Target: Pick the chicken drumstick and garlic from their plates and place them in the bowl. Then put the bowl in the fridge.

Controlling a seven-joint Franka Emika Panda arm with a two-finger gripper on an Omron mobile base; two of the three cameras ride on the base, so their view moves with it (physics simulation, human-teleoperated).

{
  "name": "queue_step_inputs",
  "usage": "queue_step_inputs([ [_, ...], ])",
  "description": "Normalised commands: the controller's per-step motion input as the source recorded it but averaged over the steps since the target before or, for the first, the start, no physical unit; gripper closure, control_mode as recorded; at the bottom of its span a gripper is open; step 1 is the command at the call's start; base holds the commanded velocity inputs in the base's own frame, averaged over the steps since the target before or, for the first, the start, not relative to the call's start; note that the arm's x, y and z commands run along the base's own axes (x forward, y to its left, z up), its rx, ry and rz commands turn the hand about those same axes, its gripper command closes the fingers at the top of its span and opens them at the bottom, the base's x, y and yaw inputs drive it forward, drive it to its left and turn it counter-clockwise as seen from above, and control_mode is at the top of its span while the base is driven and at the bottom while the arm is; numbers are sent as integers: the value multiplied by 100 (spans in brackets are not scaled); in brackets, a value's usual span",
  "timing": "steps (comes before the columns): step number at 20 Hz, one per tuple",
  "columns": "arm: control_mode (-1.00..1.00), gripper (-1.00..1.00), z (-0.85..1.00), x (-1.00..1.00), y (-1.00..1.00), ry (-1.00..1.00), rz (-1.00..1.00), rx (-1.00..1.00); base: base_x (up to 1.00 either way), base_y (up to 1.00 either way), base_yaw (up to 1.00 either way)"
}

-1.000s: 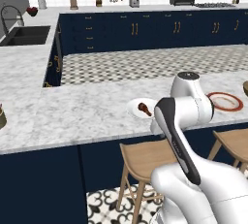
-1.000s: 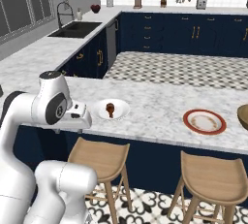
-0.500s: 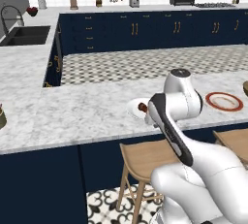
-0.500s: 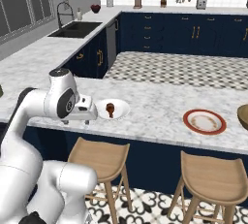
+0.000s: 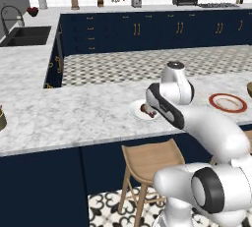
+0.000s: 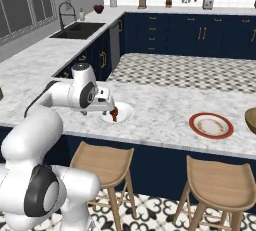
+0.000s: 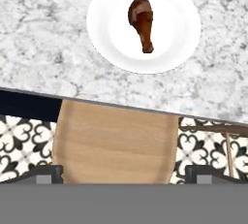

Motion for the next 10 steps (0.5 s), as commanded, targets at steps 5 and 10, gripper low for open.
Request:
queue_step_inputs([
  [5,-100,-100,-34,100,-3,5,0,0,0,0,0],
  [10,-100,-100,-41,100,0,1,1,0,0,0,0],
])
